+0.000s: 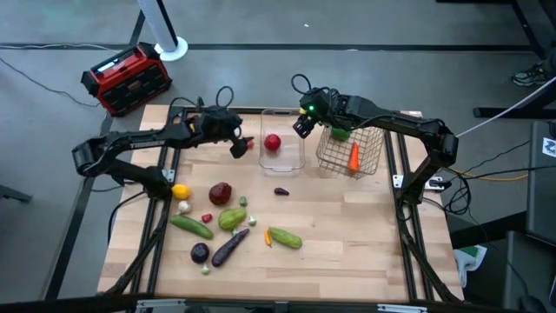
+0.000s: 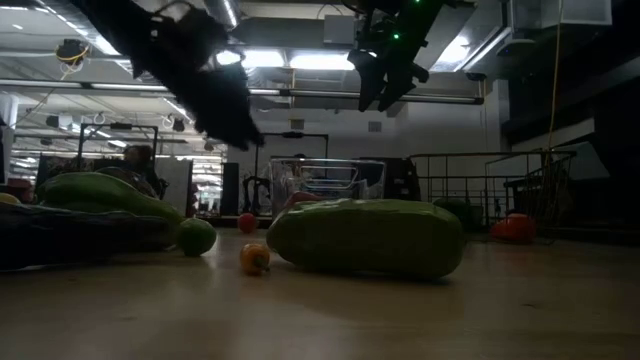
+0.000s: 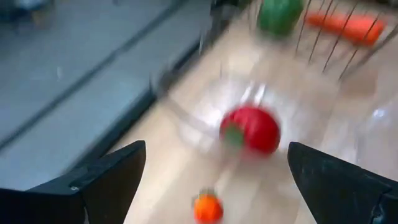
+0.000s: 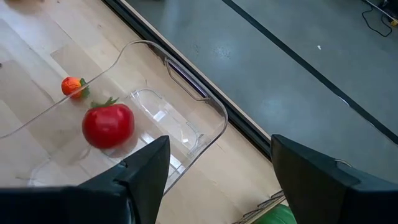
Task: Sort produce into baskets
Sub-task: Put the orange persimmon into the transparent bin, then put the violet eggplant into the wire basket, then put the green cucumber into the wire basket
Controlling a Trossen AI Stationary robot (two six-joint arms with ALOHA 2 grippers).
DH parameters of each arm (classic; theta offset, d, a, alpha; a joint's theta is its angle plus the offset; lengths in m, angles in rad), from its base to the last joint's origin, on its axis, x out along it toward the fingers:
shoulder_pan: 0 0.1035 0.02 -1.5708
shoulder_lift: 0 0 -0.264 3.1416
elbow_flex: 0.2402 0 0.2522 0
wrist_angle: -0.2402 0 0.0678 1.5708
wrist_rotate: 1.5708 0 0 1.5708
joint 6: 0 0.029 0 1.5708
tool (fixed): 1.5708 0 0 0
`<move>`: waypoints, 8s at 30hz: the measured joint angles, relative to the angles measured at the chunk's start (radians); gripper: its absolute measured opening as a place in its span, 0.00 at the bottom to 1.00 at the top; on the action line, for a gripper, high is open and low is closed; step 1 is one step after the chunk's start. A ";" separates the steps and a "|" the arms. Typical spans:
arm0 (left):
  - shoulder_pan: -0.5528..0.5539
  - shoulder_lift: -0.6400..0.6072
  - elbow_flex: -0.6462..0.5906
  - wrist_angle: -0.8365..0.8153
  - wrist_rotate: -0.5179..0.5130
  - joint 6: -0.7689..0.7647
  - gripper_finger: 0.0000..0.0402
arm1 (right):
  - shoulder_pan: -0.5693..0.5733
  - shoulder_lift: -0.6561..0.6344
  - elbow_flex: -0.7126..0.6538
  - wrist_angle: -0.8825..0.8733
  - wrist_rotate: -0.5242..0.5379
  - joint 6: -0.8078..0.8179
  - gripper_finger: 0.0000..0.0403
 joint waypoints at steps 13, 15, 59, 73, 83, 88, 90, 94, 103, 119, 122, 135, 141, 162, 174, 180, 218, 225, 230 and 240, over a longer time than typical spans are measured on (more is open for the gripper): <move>0.042 0.250 -0.001 -0.048 0.000 0.044 0.97 | 0.000 0.000 0.000 0.000 0.000 0.000 0.68; 0.042 0.281 -0.001 -0.021 0.000 0.055 0.97 | 0.000 0.000 0.000 0.000 0.000 0.000 0.68; 0.054 0.317 0.000 0.087 -0.005 0.057 0.34 | 0.178 0.000 -0.029 -0.114 -0.227 -0.078 0.68; 0.003 0.054 0.000 0.102 0.077 -0.161 0.34 | 0.325 0.028 -0.029 -0.058 -0.225 -0.075 0.68; -0.116 0.106 0.001 0.210 0.149 -0.189 0.34 | 0.400 0.123 -0.029 -0.012 -0.224 -0.074 0.68; -0.133 0.141 0.000 0.226 0.150 -0.226 0.34 | 0.412 0.176 -0.029 0.002 -0.219 -0.073 0.68; -0.139 0.154 0.000 0.225 0.153 -0.223 0.35 | 0.413 0.200 -0.029 0.002 -0.216 -0.072 0.68; -0.138 0.171 0.000 0.225 0.155 -0.227 0.39 | 0.413 0.229 -0.029 0.001 -0.228 -0.066 0.68; -0.136 0.178 0.000 0.223 0.149 -0.235 0.48 | 0.413 0.239 -0.029 -0.005 -0.235 -0.049 0.68; -0.136 0.178 0.000 0.221 0.148 -0.202 0.49 | 0.416 0.275 -0.028 -0.004 -0.235 0.142 0.68; -0.136 0.178 0.000 0.214 0.148 -0.202 0.49 | 0.426 0.306 -0.030 -0.017 -0.235 0.180 0.68; -0.137 0.179 0.000 0.194 0.145 -0.178 0.49 | 0.444 0.401 -0.029 0.092 -0.207 0.242 0.68; -0.138 0.179 0.000 0.194 0.145 -0.179 0.49 | 0.444 0.430 -0.031 0.098 -0.154 0.244 0.68; -0.139 0.179 0.000 0.200 0.145 -0.177 0.49 | 0.446 0.502 -0.027 0.129 -0.135 0.241 0.51; -0.139 0.179 0.000 0.196 0.145 -0.176 0.49 | 0.444 0.485 -0.028 0.104 -0.230 0.236 0.16; -0.139 0.179 0.000 0.194 0.145 -0.176 0.49 | 0.445 0.380 -0.033 -0.039 -0.261 0.234 0.19; -0.139 0.179 0.000 0.197 0.145 -0.177 0.49 | 0.045 -0.097 -0.087 -0.689 0.009 0.184 0.21; -0.139 0.179 0.000 0.196 0.145 -0.176 0.49 | -0.044 -0.097 -0.115 -0.689 -0.060 0.209 0.30; -0.138 0.179 0.000 0.197 0.145 -0.177 0.49 | -0.067 -0.097 -0.138 -0.684 0.007 0.209 0.40; -0.139 0.179 0.000 0.196 0.145 -0.177 0.49 | -0.066 -0.097 -0.144 -0.651 -0.048 0.214 0.44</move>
